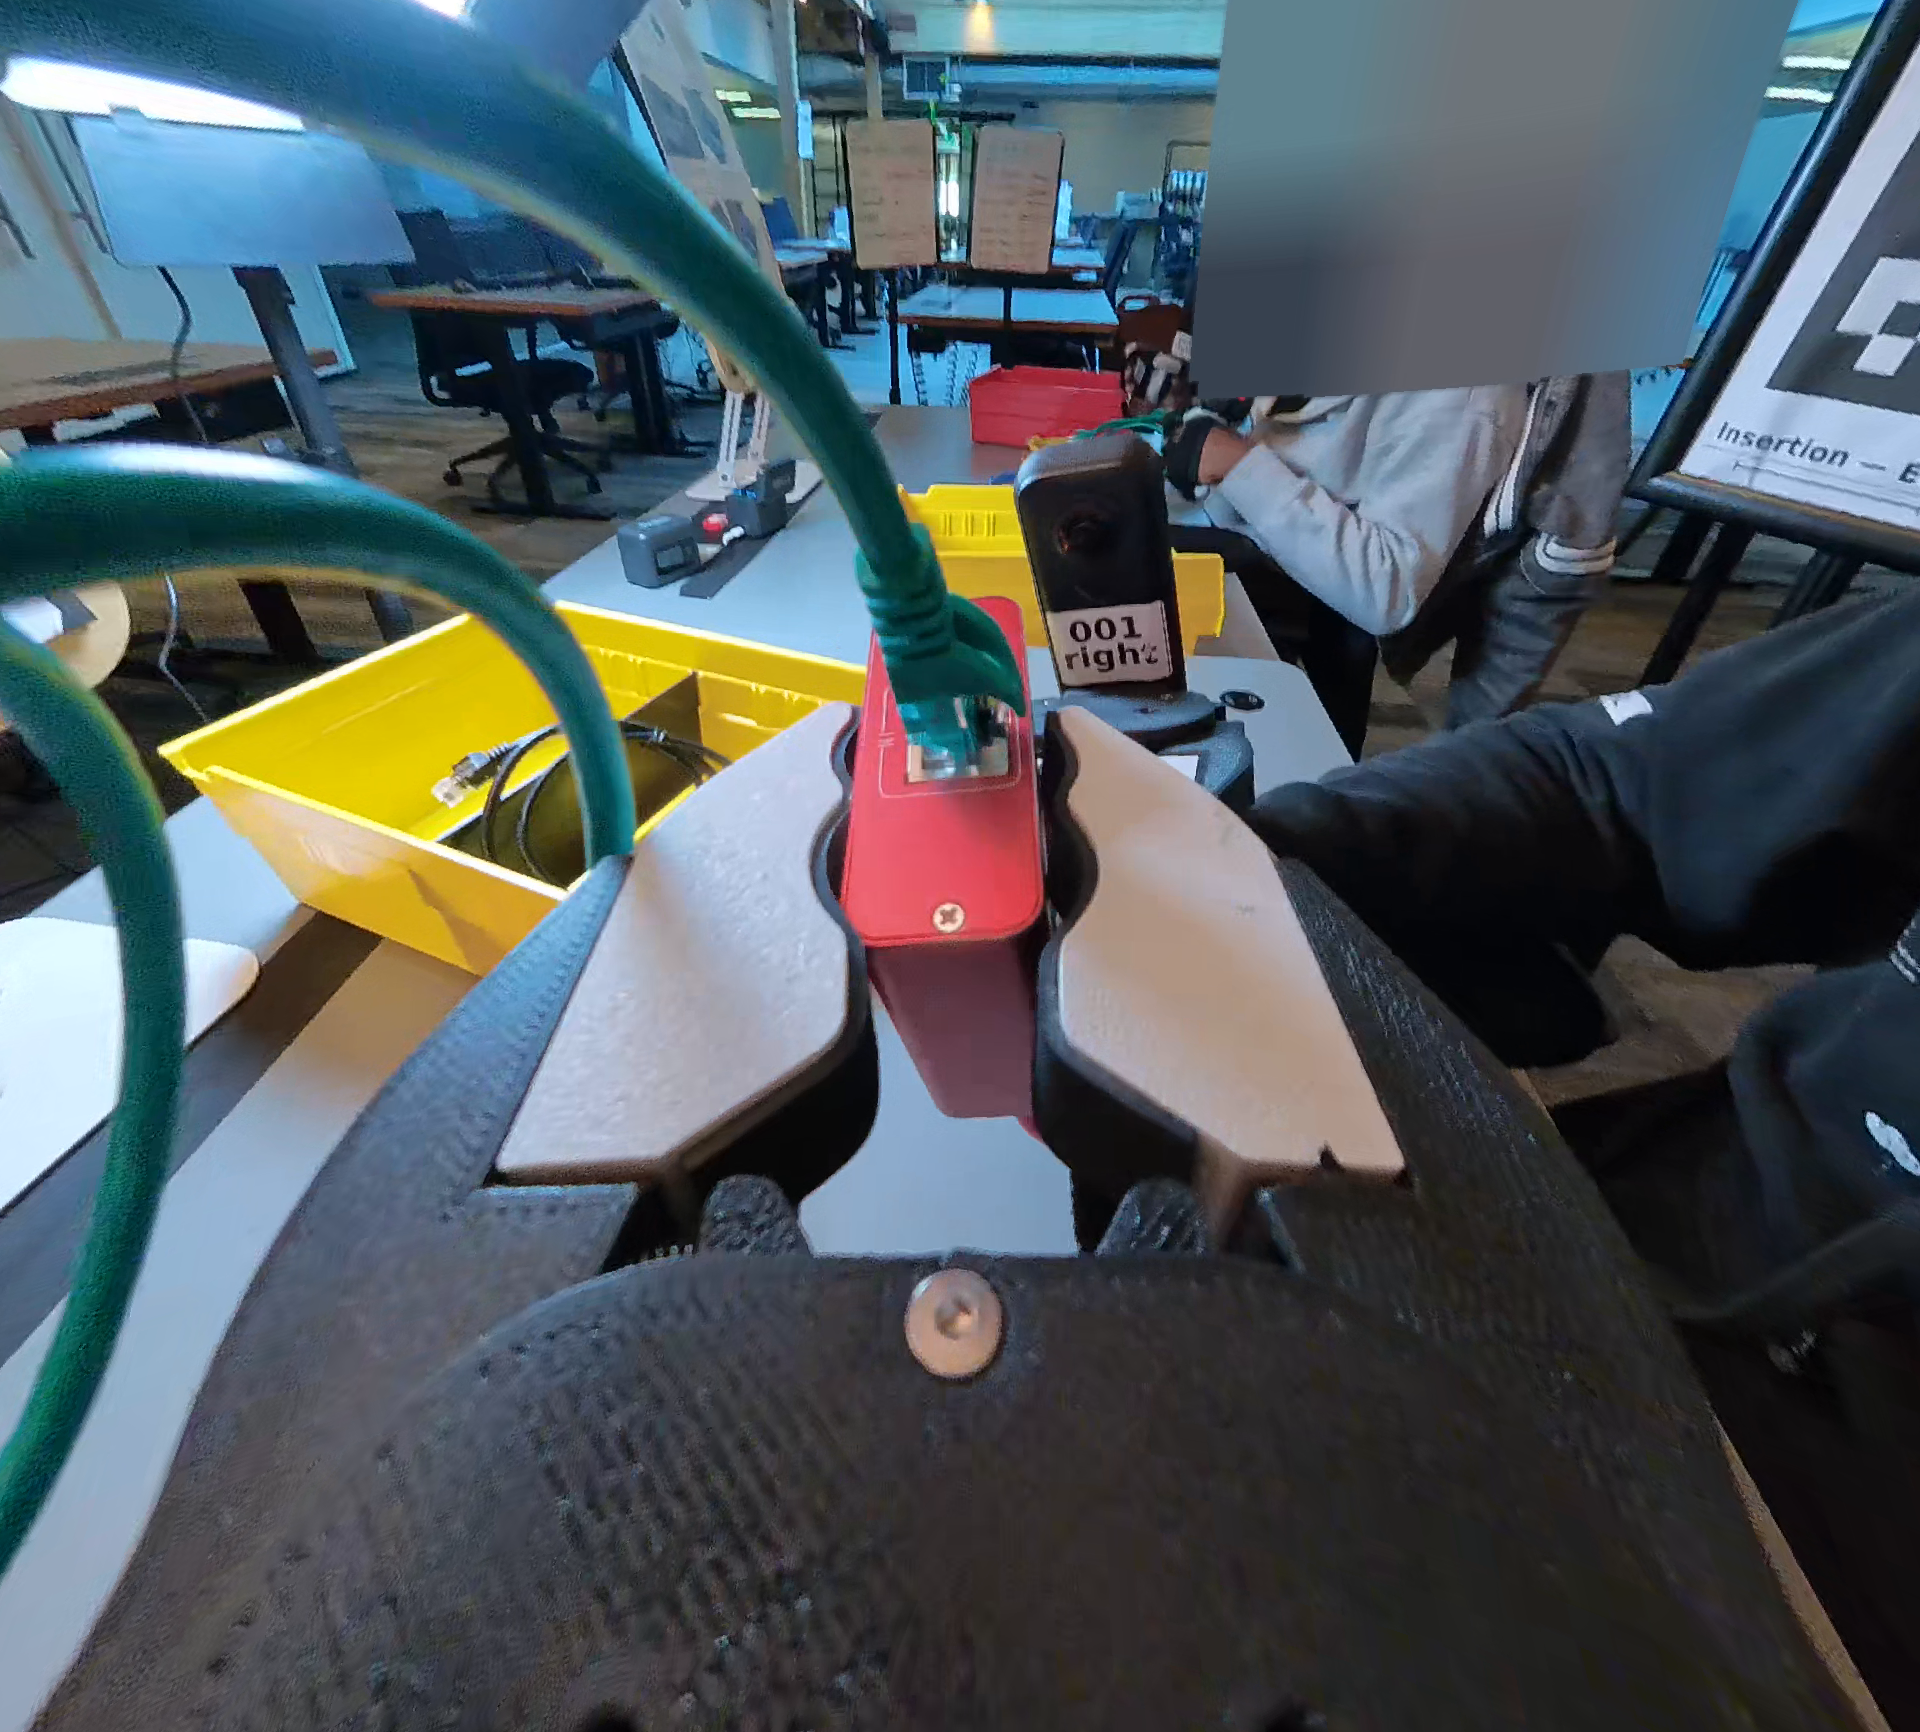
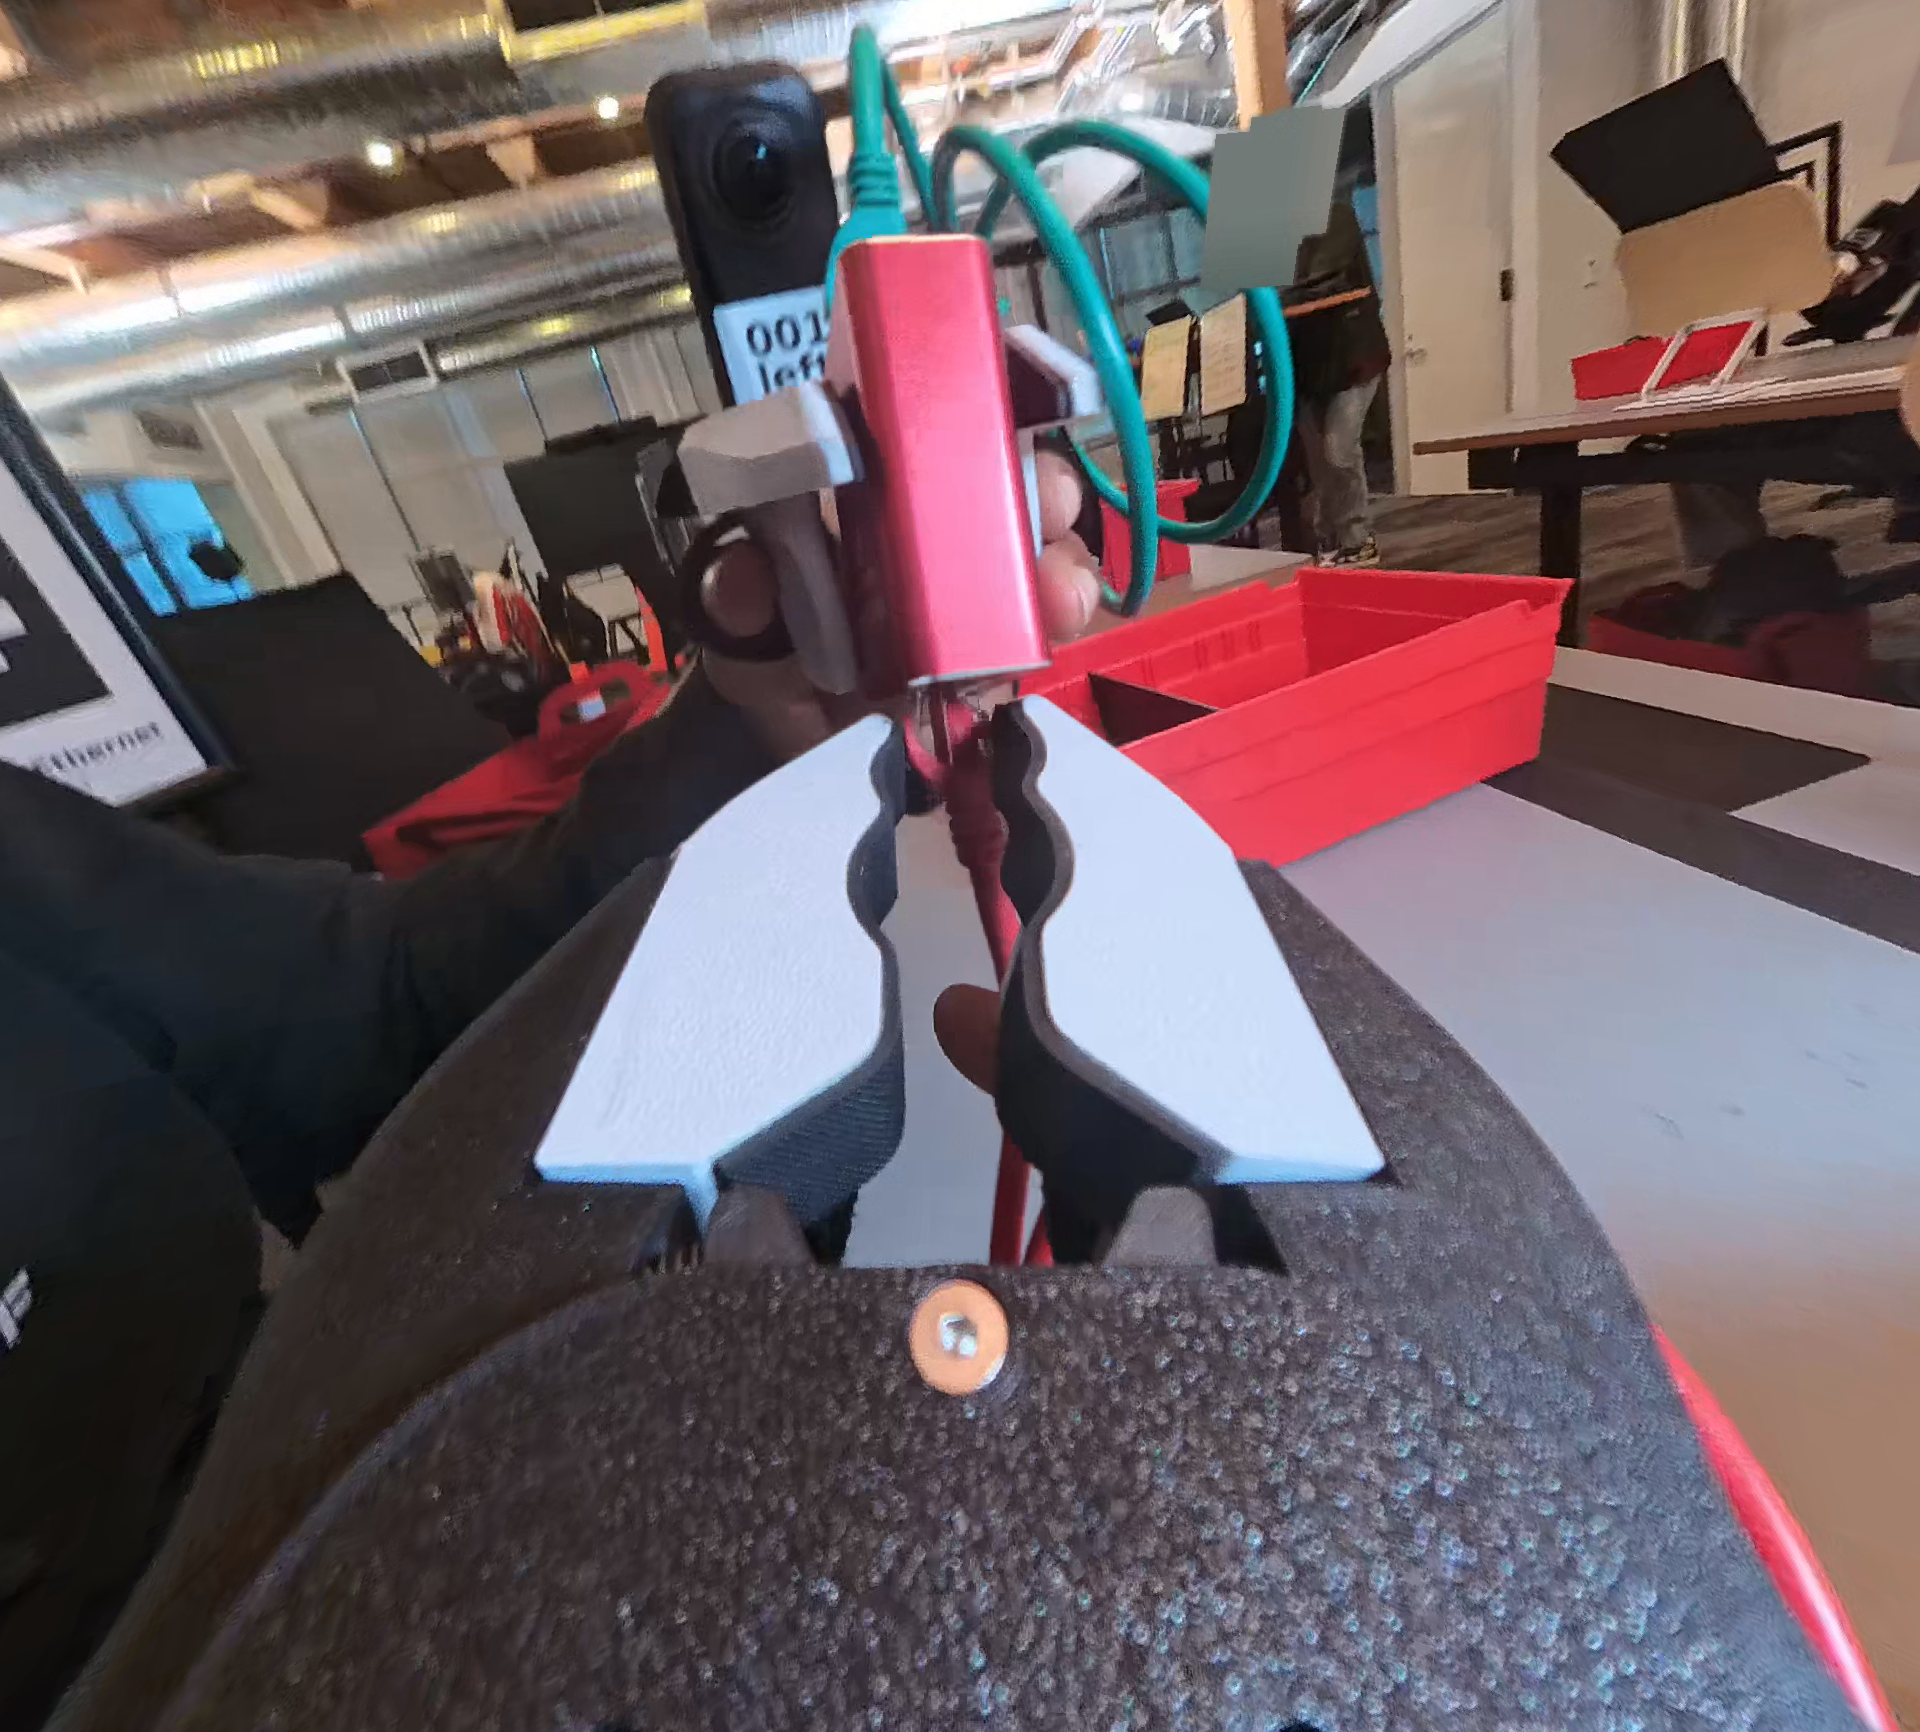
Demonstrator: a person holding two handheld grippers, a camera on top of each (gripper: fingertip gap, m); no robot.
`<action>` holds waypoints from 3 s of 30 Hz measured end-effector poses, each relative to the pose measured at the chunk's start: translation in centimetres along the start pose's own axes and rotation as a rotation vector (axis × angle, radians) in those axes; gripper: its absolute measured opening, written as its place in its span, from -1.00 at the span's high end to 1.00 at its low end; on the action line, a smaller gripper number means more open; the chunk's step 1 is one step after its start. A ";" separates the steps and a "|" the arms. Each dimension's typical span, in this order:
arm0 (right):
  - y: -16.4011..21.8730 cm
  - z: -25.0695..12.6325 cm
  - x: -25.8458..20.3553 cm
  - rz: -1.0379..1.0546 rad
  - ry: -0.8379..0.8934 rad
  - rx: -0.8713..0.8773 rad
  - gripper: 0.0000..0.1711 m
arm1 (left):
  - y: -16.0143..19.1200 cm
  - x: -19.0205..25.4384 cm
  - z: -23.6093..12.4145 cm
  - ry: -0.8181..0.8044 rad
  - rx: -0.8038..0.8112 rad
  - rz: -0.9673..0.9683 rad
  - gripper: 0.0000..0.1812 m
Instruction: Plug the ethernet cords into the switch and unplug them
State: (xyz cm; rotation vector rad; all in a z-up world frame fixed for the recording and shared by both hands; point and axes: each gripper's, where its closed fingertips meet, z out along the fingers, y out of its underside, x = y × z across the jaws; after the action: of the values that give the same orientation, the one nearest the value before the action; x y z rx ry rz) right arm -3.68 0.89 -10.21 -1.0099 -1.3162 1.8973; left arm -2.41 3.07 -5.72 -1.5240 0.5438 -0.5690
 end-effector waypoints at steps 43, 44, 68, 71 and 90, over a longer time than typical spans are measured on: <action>-12.1 -10.9 16.0 -0.333 0.696 -0.196 0.84 | 2.6 -6.0 -3.1 -0.244 -0.124 -0.107 0.68; -10.8 -12.9 18.8 -0.329 0.811 -0.249 0.83 | 2.7 -5.9 -3.0 -0.241 -0.128 -0.104 0.68; -4.6 -1.6 3.6 -0.237 0.041 -0.467 0.56 | 10.5 0.0 -0.2 0.053 -0.590 -0.070 0.68; -1.6 -0.7 2.5 -0.243 -0.040 -0.576 0.56 | 11.5 0.6 0.0 0.078 -0.636 -0.065 0.68; 6.5 -13.0 16.9 -0.291 0.622 -1.304 0.84 | 12.7 -0.7 -0.5 0.042 -0.664 -0.090 0.68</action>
State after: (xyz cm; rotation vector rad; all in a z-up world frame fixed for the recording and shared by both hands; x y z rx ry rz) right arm -1.83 18.82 -23.22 -1.6502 -2.0803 0.2364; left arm -3.17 2.79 -18.42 -2.1755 0.7444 -0.5143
